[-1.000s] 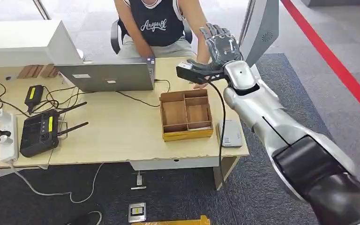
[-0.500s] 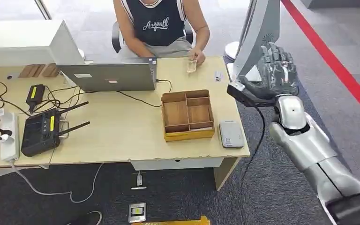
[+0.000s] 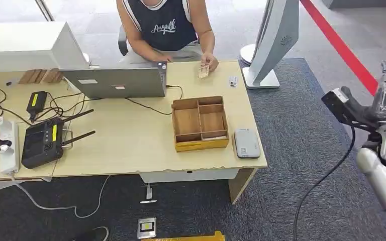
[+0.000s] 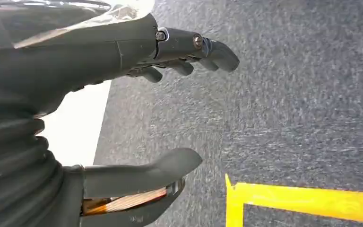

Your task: Pass the card to the sensor for recognition and then transmit it.

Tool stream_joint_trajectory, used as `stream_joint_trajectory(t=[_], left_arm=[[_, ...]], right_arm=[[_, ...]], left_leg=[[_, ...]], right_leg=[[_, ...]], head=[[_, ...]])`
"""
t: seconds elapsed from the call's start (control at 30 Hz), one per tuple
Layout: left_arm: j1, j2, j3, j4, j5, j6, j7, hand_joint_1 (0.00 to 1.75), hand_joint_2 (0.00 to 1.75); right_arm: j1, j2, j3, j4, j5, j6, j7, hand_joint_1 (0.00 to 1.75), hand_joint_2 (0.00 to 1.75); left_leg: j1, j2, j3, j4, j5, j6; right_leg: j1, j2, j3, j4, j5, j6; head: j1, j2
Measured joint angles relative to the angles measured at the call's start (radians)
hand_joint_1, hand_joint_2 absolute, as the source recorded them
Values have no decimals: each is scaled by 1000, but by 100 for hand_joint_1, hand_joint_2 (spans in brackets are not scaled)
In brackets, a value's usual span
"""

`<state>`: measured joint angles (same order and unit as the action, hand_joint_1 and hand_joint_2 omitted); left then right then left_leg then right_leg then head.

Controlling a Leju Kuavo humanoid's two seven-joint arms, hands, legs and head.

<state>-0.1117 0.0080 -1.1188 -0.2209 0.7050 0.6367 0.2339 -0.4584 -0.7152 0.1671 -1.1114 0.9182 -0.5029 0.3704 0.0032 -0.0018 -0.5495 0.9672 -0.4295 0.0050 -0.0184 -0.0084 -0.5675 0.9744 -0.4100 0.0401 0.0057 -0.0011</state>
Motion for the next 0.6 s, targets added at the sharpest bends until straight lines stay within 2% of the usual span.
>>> stream_joint_trajectory(t=[0.17, 0.43, 0.6], left_arm=[[-3, -19, 15, -1, 19, 8, 13, 0, 175], [-7, -26, 28, -1, 34, 1, -31, 0, 175], [-7, -25, 35, -1, 37, 0, -41, 0, 175]], right_arm=[[-6, 24, -4, 178, -51, -72, -15, 0, 0], [45, 106, 5, 469, -151, -95, -21, 0, 0], [100, 156, 5, 589, -182, -98, -28, 0, 0]], left_leg=[[0, -1, -1, 0, 0, 1], [0, -1, -1, 0, -2, 0], [1, -1, 0, -1, -3, -1]], right_leg=[[0, -2, 0, 0, 0, 1], [1, -2, 0, 0, -3, 0], [1, -2, 0, 0, -4, 0]], head=[[2, 0], [2, 0], [2, 0]])
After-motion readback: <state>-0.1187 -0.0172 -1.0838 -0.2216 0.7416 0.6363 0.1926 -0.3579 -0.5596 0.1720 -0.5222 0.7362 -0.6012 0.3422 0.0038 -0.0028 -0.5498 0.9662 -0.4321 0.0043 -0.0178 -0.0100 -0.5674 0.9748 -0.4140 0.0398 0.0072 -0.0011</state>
